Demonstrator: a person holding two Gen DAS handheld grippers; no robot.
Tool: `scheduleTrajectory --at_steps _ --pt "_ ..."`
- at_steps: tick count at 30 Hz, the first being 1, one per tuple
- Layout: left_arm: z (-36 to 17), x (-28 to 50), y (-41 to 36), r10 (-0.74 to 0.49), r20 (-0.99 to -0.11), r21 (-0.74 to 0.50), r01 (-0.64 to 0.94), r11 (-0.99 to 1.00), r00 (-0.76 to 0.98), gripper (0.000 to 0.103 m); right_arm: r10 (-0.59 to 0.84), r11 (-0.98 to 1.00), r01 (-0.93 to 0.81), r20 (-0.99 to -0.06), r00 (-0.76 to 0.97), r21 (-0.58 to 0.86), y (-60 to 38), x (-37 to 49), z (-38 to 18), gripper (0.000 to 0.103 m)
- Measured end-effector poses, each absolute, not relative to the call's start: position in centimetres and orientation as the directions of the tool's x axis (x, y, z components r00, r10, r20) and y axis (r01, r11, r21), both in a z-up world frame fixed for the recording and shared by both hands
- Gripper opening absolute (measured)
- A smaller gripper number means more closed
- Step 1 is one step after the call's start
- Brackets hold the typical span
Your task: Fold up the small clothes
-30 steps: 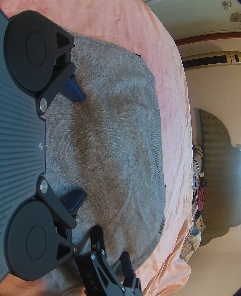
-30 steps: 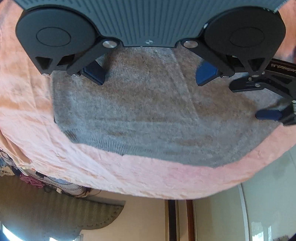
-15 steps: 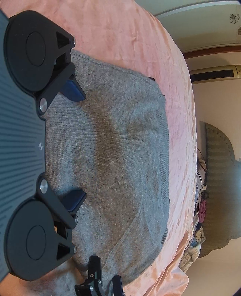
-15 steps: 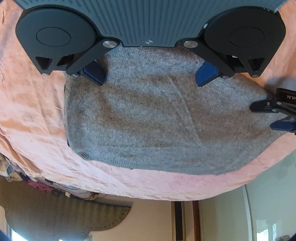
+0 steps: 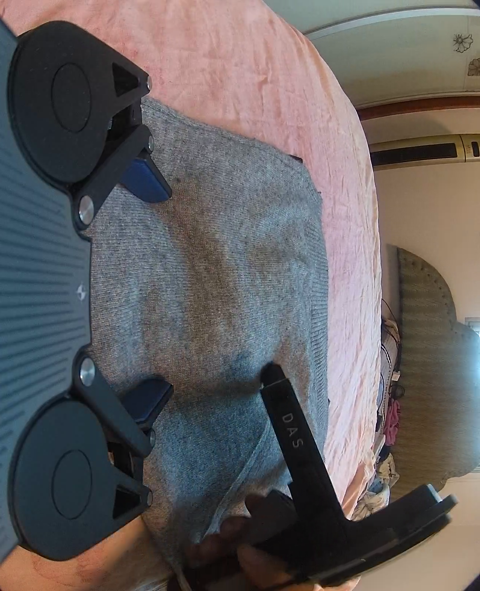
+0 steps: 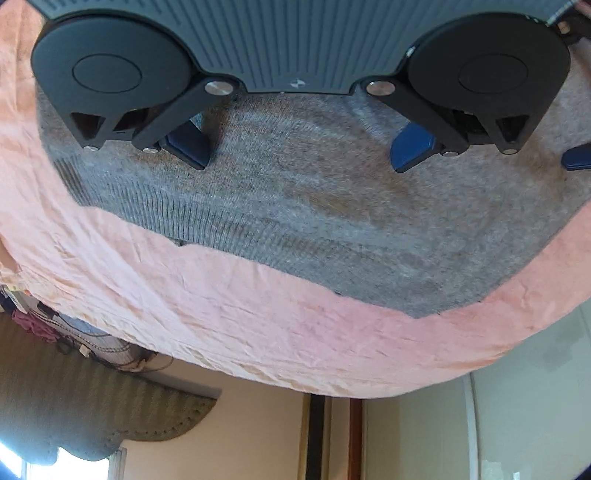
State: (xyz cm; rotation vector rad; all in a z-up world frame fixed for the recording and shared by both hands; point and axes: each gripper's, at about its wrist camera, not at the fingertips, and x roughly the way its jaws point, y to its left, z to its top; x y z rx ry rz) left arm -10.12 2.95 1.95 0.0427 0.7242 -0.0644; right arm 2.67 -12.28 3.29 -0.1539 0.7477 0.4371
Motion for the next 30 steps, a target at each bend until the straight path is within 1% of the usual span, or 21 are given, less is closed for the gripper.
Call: scheduleTrajectory --at_steps 3,6,8,11,13,14,16,18,19,22,23,25,26,27,28,29,30 --pt "2.0 -10.2 2.9 -0.047 -0.660 0.015 0.075 0.997 0.750 0.103 0.367 0.896 -0.444 -0.618 0.695 0.033 -13.3 1.3 2.2 0.103" --pt "2.2 -10.5 3.1 -0.046 -0.659 0.009 0.070 0.998 0.751 0.103 0.359 0.900 -0.435 -0.616 0.701 0.030 -13.5 0.8 2.6 0.103" --pt "2.9 -11.4 4.0 -0.026 -0.655 -0.017 0.019 1.000 0.756 0.103 0.327 0.915 -0.403 -0.627 0.707 0.023 -14.1 -0.2 3.4 0.103" --pt "4.3 -14.3 7.2 -0.069 -0.621 -0.187 -0.063 0.980 0.781 0.103 0.315 0.928 -0.370 -0.610 0.727 0.038 -16.3 -3.1 4.2 0.103" --pt "4.6 -16.2 9.5 -0.071 -0.605 -0.297 -0.142 0.944 0.793 0.103 0.299 0.932 -0.362 -0.622 0.724 0.026 -18.0 -4.5 3.2 0.103" --pt "4.6 -16.8 10.3 -0.070 -0.608 -0.336 -0.177 0.925 0.791 0.103 0.287 0.933 -0.359 -0.628 0.723 0.013 -18.6 -5.1 2.4 0.103" --pt "4.1 -17.3 12.0 -0.088 -0.638 -0.421 -0.251 0.872 0.765 0.103 0.321 0.928 -0.371 -0.603 0.730 0.045 -19.4 -5.7 2.3 0.103" --pt "3.4 -17.0 13.3 -0.158 -0.640 -0.527 -0.280 0.802 0.752 0.103 0.317 0.930 -0.365 -0.609 0.727 0.049 -19.4 -5.4 2.3 0.103" --pt "3.4 -17.0 13.7 -0.169 -0.623 -0.570 -0.296 0.767 0.763 0.103 0.310 0.930 -0.366 -0.613 0.727 0.036 -19.1 -5.3 2.2 0.103" --pt "2.3 -15.7 14.9 -0.270 -0.564 -0.733 -0.322 0.600 0.781 0.103 0.315 0.929 -0.368 -0.611 0.726 0.041 -19.1 -5.1 2.3 0.103" --pt "2.0 -15.4 15.1 -0.264 -0.551 -0.758 -0.342 0.556 0.791 0.103 0.325 0.928 -0.368 -0.607 0.725 0.057 -19.3 -5.1 2.3 0.103" --pt "1.9 -14.4 15.1 -0.235 -0.550 -0.769 -0.376 0.517 0.802 0.102 0.347 0.925 -0.369 -0.597 0.723 0.091 -19.8 -5.0 2.3 0.103" --pt "2.0 -14.0 14.9 -0.221 -0.557 -0.766 -0.392 0.510 0.801 0.093 0.356 0.924 -0.369 -0.593 0.722 0.105 -20.0 -5.1 2.3 0.103" --pt "2.0 -13.4 14.6 -0.215 -0.570 -0.757 -0.405 0.513 0.793 0.062 0.363 0.922 -0.369 -0.589 0.722 0.117 -20.2 -5.1 2.3 0.103" --pt "1.8 -12.7 14.1 -0.218 -0.603 -0.731 -0.423 0.536 0.767 0.041 0.370 0.921 -0.369 -0.586 0.721 0.128 -20.4 -5.0 2.3 0.103" --pt "1.5 -11.9 13.6 -0.207 -0.656 -0.684 -0.456 0.569 0.726 0.013 0.376 0.919 -0.369 -0.582 0.721 0.137 -20.5 -5.0 2.3 0.103" --pt "1.3 -11.6 13.2 -0.174 -0.681 -0.649 -0.477 0.593 0.711 0.006 0.383 0.918 -0.368 -0.578 0.721 0.148 -20.7 -5.0 2.3 0.103"
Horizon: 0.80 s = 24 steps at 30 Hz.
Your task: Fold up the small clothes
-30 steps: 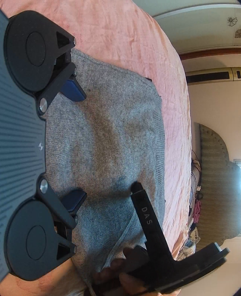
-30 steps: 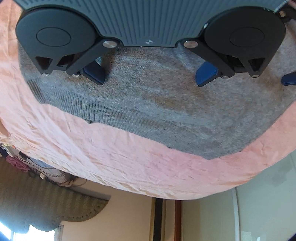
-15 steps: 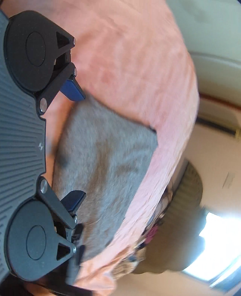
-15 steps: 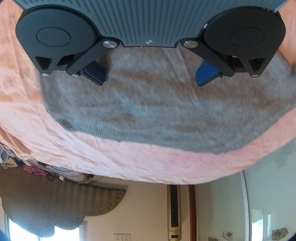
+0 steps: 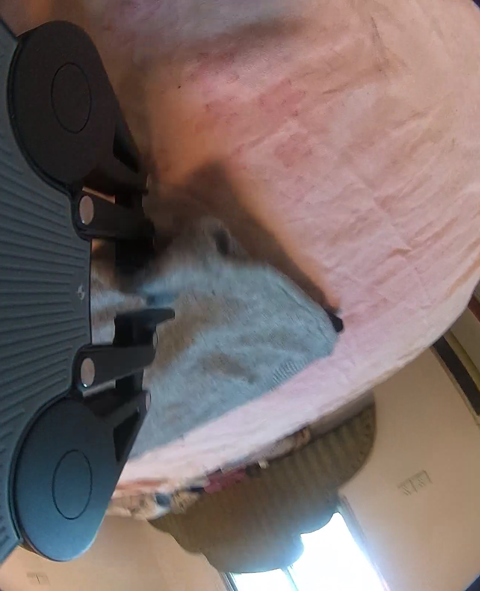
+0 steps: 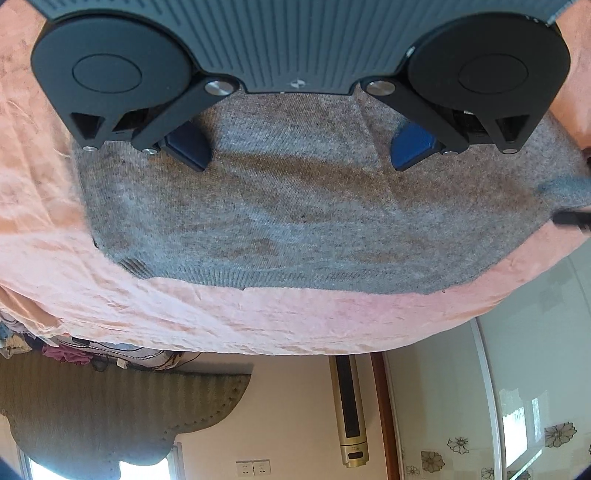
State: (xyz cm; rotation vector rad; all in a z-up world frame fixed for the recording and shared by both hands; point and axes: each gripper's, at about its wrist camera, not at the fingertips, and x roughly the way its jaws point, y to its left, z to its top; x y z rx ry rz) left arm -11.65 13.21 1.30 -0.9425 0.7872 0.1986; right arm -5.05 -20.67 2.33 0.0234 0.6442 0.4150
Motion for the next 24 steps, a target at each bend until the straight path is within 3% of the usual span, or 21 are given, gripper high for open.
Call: scheduleTrajectory --at_steps 4,6,9,12,16,20,24 --pt "2.5 -11.4 11.9 -0.072 -0.698 -0.567 -0.489 0.663 0.712 0.006 0.418 0.907 -0.363 -0.555 0.719 0.213 -21.6 -5.0 2.5 0.103" --pt "3.9 -10.8 10.3 -0.022 -0.698 -0.499 -0.465 0.731 0.716 0.006 0.472 0.880 -0.336 -0.530 0.705 0.337 -23.4 -4.9 3.0 0.103" --pt "7.4 -9.1 5.1 -0.029 -0.627 -0.387 -0.279 0.879 0.779 0.006 0.646 0.703 -0.273 -0.429 0.632 0.657 -27.9 -3.2 4.3 0.103" --pt "9.6 -7.6 -3.0 -0.167 -0.550 -0.271 0.014 0.962 0.818 0.006 0.767 0.501 -0.222 -0.309 0.563 0.837 -31.8 -0.2 4.7 0.103" --pt "7.0 -7.5 -11.5 -0.377 -0.602 -0.208 0.317 0.925 0.704 0.006 0.824 0.395 -0.156 -0.274 0.496 0.905 -34.1 3.0 3.4 0.103" --pt "3.9 -6.8 -13.3 -0.415 -0.692 -0.237 0.357 0.903 0.590 0.006 0.817 0.414 -0.075 -0.333 0.471 0.907 -34.7 4.0 1.3 0.103" --pt "4.5 -7.0 -12.5 -0.446 -0.671 -0.255 0.380 0.889 0.593 0.005 0.829 0.400 -0.087 -0.320 0.458 0.912 -34.2 4.1 0.9 0.103"
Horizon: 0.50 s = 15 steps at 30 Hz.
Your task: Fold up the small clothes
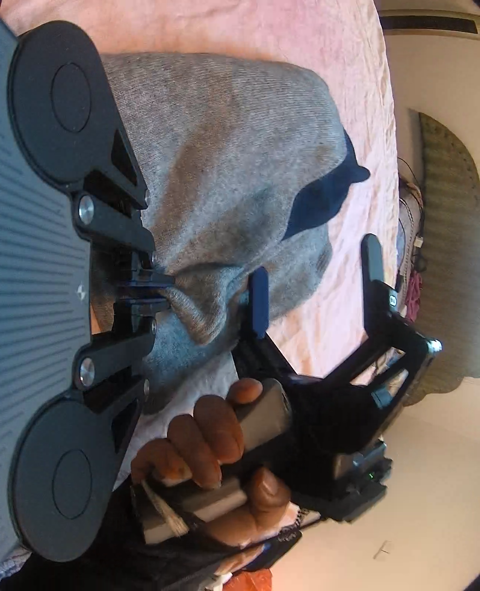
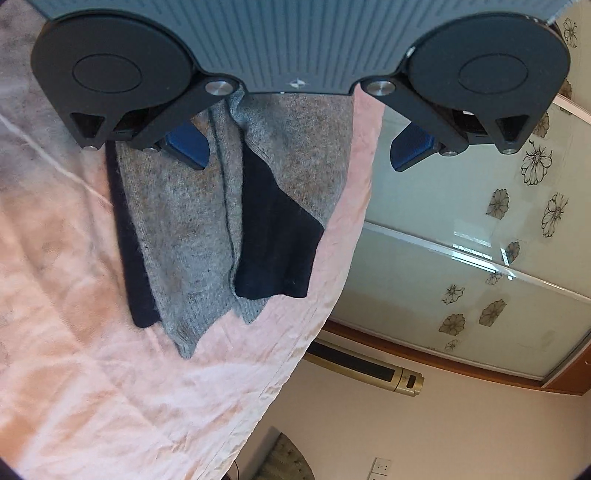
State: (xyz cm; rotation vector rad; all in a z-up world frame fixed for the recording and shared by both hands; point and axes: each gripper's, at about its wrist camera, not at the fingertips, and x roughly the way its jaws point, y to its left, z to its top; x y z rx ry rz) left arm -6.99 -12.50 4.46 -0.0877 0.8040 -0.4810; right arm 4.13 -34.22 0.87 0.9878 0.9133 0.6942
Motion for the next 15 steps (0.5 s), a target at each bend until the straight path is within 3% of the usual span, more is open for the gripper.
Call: scheduleTrajectory --at_steps 8,10,13,14,15 --pt "5.3 -9.0 -12.5 -0.462 -0.639 -0.233 0.417 0.878 0.615 0.005 0.839 0.463 -0.121 -0.390 0.380 0.878 -32.4 6.9 1.8 0.103" --pt "5.2 -8.8 -12.8 -0.450 -0.645 -0.223 0.412 0.884 0.617 0.005 0.823 0.512 -0.143 -0.437 0.364 0.847 -31.6 7.3 2.0 0.096" --pt "4.9 -8.4 -13.3 -0.430 -0.653 -0.194 0.411 0.891 0.624 0.005 0.751 0.635 -0.176 -0.547 0.370 0.752 -30.7 7.7 2.6 0.046" --pt "4.8 -8.4 -13.4 -0.429 -0.654 -0.191 0.412 0.891 0.623 0.005 0.741 0.645 -0.166 -0.558 0.372 0.746 -30.9 7.7 2.4 0.015" --pt "4.9 -8.4 -13.6 -0.433 -0.654 -0.193 0.416 0.888 0.621 0.006 0.745 0.638 -0.167 -0.547 0.383 0.752 -31.2 7.6 2.4 0.016"
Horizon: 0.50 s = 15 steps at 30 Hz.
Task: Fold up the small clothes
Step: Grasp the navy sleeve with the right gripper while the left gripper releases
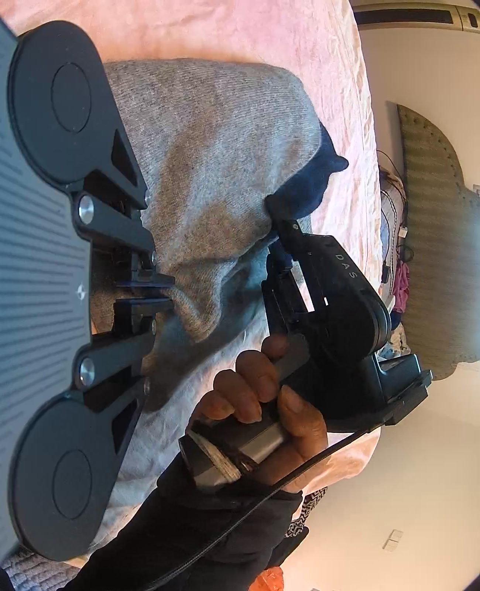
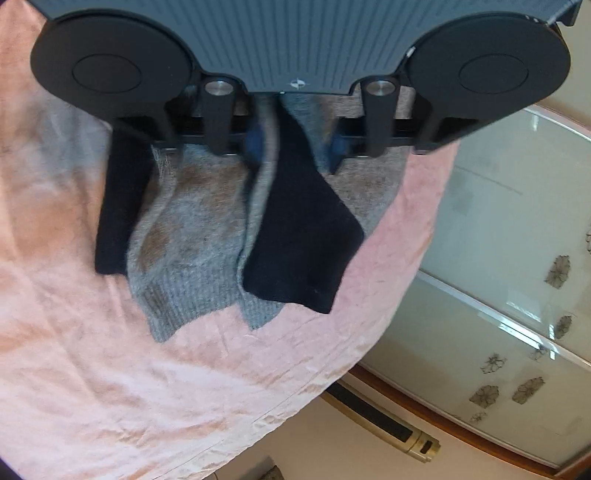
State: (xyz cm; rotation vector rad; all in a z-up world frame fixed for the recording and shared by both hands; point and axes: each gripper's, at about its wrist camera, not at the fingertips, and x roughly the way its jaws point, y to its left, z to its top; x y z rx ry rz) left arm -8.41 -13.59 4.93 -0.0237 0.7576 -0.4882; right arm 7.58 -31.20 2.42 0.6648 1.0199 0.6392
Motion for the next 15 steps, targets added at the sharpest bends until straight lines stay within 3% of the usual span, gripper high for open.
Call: scheduleTrajectory --at_steps 7,10,12,13,14,15 --pt "7.0 -10.4 -14.7 -0.570 -0.589 -0.230 0.557 0.798 0.573 0.005 0.709 0.667 -0.267 -0.483 0.514 0.695 -35.9 2.8 6.9 0.016" --pt "4.8 -9.8 -15.4 -0.580 -0.656 -0.277 0.562 0.780 0.482 0.005 0.663 0.716 -0.175 -0.580 0.474 0.676 -37.2 2.4 3.6 0.016" --pt "3.5 -9.4 -15.2 -0.610 -0.692 -0.346 0.565 0.749 0.385 0.005 0.664 0.696 -0.125 -0.567 0.488 0.707 -37.9 1.9 1.8 0.019" --pt "3.6 -9.6 -15.0 -0.629 -0.690 -0.366 0.578 0.729 0.357 0.005 0.676 0.670 -0.112 -0.540 0.502 0.734 -38.3 1.6 1.7 0.022" --pt "4.1 -10.1 -14.6 -0.653 -0.674 -0.372 0.605 0.704 0.345 0.005 0.685 0.651 -0.114 -0.515 0.516 0.751 -38.4 1.4 2.0 0.035" --pt "4.7 -10.8 -14.0 -0.679 -0.647 -0.371 0.635 0.677 0.346 0.006 0.689 0.639 -0.135 -0.485 0.539 0.757 -38.5 1.1 2.6 0.055"
